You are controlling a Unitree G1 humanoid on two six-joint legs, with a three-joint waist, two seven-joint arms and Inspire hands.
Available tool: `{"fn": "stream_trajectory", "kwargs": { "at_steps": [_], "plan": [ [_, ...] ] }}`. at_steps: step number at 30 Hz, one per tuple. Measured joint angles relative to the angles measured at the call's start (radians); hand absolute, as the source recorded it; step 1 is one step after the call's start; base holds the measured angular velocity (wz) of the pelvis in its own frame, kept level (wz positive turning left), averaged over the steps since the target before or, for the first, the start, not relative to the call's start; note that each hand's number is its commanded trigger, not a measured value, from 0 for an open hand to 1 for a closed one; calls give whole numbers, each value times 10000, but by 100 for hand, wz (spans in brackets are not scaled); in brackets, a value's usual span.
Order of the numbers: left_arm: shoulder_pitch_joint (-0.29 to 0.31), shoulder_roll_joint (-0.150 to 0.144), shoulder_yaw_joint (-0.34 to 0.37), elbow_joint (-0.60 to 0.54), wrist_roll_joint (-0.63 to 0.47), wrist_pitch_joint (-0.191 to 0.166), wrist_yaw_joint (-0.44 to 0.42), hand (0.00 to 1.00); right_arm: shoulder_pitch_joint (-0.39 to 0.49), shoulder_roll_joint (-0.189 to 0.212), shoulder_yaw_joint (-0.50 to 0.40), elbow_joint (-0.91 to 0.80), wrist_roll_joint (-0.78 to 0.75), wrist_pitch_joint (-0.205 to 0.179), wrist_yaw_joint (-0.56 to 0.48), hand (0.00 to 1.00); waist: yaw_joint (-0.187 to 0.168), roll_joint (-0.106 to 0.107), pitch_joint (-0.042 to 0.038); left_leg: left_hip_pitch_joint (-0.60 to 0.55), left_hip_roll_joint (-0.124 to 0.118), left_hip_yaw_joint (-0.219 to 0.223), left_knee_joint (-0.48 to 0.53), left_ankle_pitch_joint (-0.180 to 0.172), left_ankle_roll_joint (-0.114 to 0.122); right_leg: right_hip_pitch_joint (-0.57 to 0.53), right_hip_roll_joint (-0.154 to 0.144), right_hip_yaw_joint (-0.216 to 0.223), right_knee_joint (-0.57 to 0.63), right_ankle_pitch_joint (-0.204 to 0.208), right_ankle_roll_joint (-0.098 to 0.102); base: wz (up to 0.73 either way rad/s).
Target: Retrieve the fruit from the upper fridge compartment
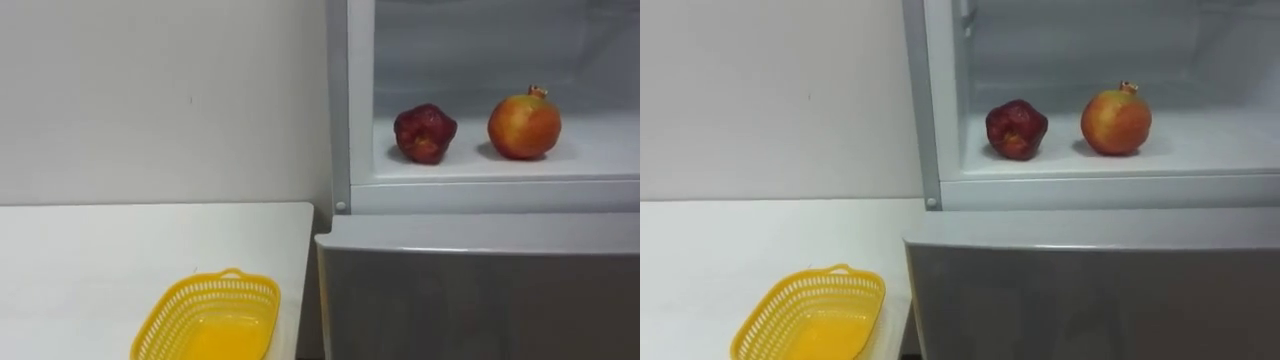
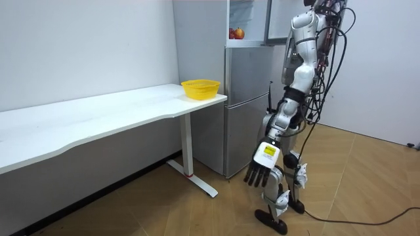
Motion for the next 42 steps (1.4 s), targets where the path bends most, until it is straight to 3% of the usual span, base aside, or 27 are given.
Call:
{"fn": "stream_trajectory", "kwargs": {
  "at_steps": [3, 7, 8, 11, 13, 18, 23, 29, 33, 34, 36, 38, 42],
  "plan": [
    [-226, 4, -172, 158, 790, 0, -324, 0, -47, 46, -174, -1377, 71, -145, -365, 0, -160, -56, -18, -22, -1, 49, 6, 5, 4, -50, -4, 23, 14, 4, -3, -7],
    [-519, 67, -638, 154, 967, -2, -645, 0, -172, 242, -170, -3672, 103, -408, -850, 0, -482, -116, -18, -50, 0, 97, 50, 10, 4, -120, -3, 59, 24, 8, -1, -3],
    [-673, 67, -857, 153, 986, -4, -766, 0, -177, 304, -132, -4290, 251, -597, -971, 0, -504, -145, -19, -69, -1, 104, 51, 10, 4, -132, -3, 59, 20, 11, 0, 0],
    [-999, 61, -1216, 137, 1248, -50, -1011, 0, -125, 449, 75, -6034, 406, -673, -1212, 0, -554, -202, -32, -194, 2, 167, 54, 9, 3, -186, -6, 78, 12, 11, 1, -2],
    [-1106, 61, -1248, 123, 1365, -82, -1042, 0, -64, 572, 202, -6983, 492, -400, -1468, 0, -519, -207, -32, -208, 22, 273, 52, 12, 2, -331, 3, 187, 102, 13, -1, -18],
    [-1083, 72, -1266, 213, 1366, -238, -1368, 0, 266, 698, 286, -8302, 502, -361, -2067, 0, -497, -212, 8, -33, 20, 485, -251, 23, 8, -518, 14, 542, 190, 18, 5, -21],
    [-924, 123, -1271, 446, 1337, -370, -1383, 0, 412, 690, 375, -9715, 329, -63, -2918, 0, -509, -232, 38, -67, 30, 679, -287, 23, 9, -672, 6, 562, 201, 37, 33, -15],
    [-798, 168, -1287, 1101, 1489, -549, -1334, 0, 554, 675, 457, -11447, -453, -44, -4237, 0, -499, -161, 32, -285, 58, 726, -126, 23, 10, -896, 18, 541, 372, 38, 31, -1],
    [-766, 232, -1835, 1441, 1709, -515, -1308, 0, 554, 613, 742, -13165, -926, -63, -4917, 0, -474, -104, 28, -350, 103, 728, 19, 21, 10, -900, 46, 516, 393, 73, -8, 0],
    [-768, 234, -1920, 1471, 1709, -515, -1324, 0, 545, 598, 842, -13428, -1110, -161, -4997, 0, -472, -84, 31, -348, 115, 726, 22, 21, 9, -894, 57, 509, 389, 90, -15, 0],
    [-778, 241, -2169, 1507, 1711, -517, -1404, 0, 338, 367, 1254, -14204, -1824, -1183, -5165, 0, -454, -51, 36, -333, 170, 697, 30, 17, 2, -837, 108, 482, 362, 149, -50, 0],
    [-816, 241, -2305, 1516, 1829, -518, -1449, 0, 40, 149, 1595, -14534, -2220, -1812, -5212, 0, -422, -56, 38, -320, 192, 668, 14, 14, -4, -766, 134, 467, 361, 166, -67, 6],
    [-901, 250, -2341, 1562, 2131, -518, -1458, 0, -394, 90, 2261, -14639, -2855, -2457, -5156, 0, -203, -202, 38, -224, 237, 656, -48, 36, -49, -665, 165, 429, 341, 195, -108, 2]
  ]
}}
